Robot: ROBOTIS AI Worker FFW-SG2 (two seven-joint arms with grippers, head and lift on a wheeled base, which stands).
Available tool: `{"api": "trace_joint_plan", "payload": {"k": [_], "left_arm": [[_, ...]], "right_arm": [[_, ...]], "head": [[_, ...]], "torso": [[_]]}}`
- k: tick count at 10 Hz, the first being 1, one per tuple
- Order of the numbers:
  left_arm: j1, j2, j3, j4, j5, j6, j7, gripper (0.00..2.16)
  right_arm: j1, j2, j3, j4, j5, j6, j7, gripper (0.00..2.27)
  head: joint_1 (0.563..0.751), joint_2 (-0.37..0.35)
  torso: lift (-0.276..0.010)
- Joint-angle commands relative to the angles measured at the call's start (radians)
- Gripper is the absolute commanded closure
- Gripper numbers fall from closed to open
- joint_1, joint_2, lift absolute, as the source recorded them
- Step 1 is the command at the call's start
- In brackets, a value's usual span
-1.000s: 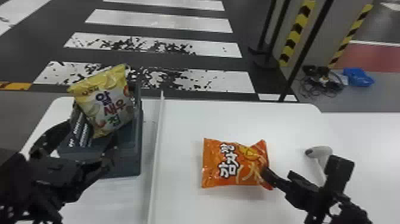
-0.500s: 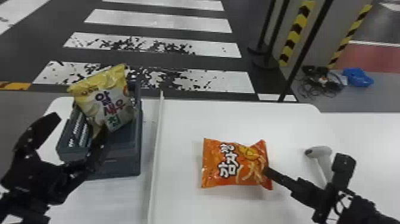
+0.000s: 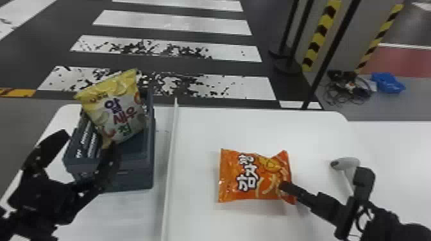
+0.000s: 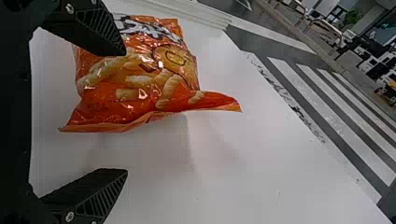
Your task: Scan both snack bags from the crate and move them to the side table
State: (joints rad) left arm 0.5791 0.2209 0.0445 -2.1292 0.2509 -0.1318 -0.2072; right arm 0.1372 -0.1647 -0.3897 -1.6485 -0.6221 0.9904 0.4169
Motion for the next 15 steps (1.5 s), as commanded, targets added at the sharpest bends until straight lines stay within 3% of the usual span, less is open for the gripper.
{"api": "trace_joint_plan", "payload": {"k": [1, 2, 3, 4, 7, 11, 13, 15], "left_arm": [[-0.005, 0.001, 0.0, 0.015, 0.007, -0.007, -0.001, 0.08], [-0.01, -0.003, 0.0, 0.029, 0.011, -0.007, -0.003, 0.08], [-0.015, -0.006, 0.0, 0.045, 0.019, -0.031, -0.008, 0.08], [-0.015, -0.008, 0.0, 0.052, 0.019, -0.041, -0.009, 0.08], [-0.013, -0.017, -0.006, 0.087, 0.022, -0.102, -0.015, 0.09], [-0.008, -0.029, -0.006, 0.092, 0.022, -0.133, -0.024, 0.1], [-0.008, -0.035, -0.006, 0.103, 0.022, -0.16, -0.027, 0.1], [-0.007, -0.037, -0.006, 0.117, 0.025, -0.191, -0.029, 0.1]], "right_arm": [[-0.021, -0.003, -0.003, 0.03, -0.031, 0.031, 0.022, 0.21], [-0.039, -0.004, -0.006, 0.047, -0.03, 0.046, 0.039, 0.67], [-0.044, -0.006, -0.008, 0.05, -0.001, 0.061, 0.045, 1.69], [-0.044, -0.006, -0.017, 0.055, 0.001, 0.061, 0.037, 2.19], [-0.03, -0.004, -0.06, 0.042, -0.024, 0.049, 0.114, 2.25], [-0.025, -0.032, -0.113, -0.155, 0.01, 0.043, 0.053, 2.25], [0.033, -0.036, -0.066, -0.367, 0.202, 0.0, -0.029, 2.25], [0.11, -0.041, 0.083, -0.527, 0.469, -0.068, -0.104, 2.25]], "head": [[0.695, -0.093], [0.695, -0.08], [0.695, -0.071], [0.695, -0.067], [0.695, -0.075], [0.695, -0.114], [0.695, -0.146], [0.695, -0.175]], "torso": [[-0.099], [-0.099], [-0.099], [-0.099], [-0.099], [-0.099], [-0.099], [-0.099]]}}
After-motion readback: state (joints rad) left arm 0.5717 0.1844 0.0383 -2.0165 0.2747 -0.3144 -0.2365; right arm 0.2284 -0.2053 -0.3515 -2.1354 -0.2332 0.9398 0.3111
